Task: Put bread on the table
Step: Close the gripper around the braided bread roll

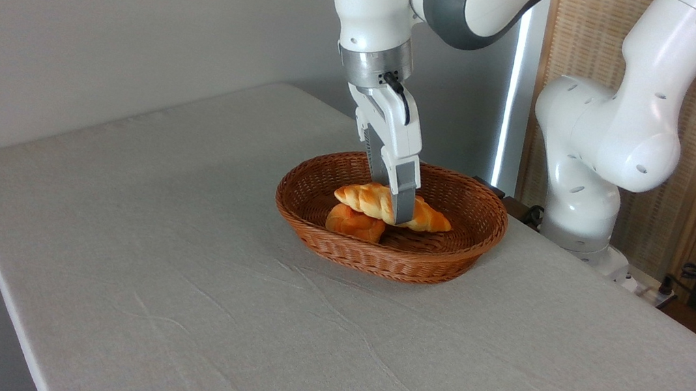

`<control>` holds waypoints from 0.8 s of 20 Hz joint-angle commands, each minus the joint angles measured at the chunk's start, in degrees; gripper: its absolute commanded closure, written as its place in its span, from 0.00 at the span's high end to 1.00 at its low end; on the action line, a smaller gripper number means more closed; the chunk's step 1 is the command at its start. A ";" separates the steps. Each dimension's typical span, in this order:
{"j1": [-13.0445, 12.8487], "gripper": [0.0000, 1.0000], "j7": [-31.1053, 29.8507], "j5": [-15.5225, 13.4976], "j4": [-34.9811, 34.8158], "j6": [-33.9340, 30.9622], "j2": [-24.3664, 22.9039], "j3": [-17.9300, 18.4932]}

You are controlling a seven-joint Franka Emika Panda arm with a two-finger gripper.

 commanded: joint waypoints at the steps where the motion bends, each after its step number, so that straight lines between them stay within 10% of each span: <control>1: -0.81 0.77 0.55 0.68 -1.22 1.15 -0.34 0.66; 3: -0.81 0.44 0.64 0.68 -1.22 1.24 -0.25 0.66; 5: -0.81 0.35 0.81 0.76 -1.22 1.24 -0.34 0.66; 16: -0.72 0.32 1.87 0.94 -1.13 0.36 -0.34 0.66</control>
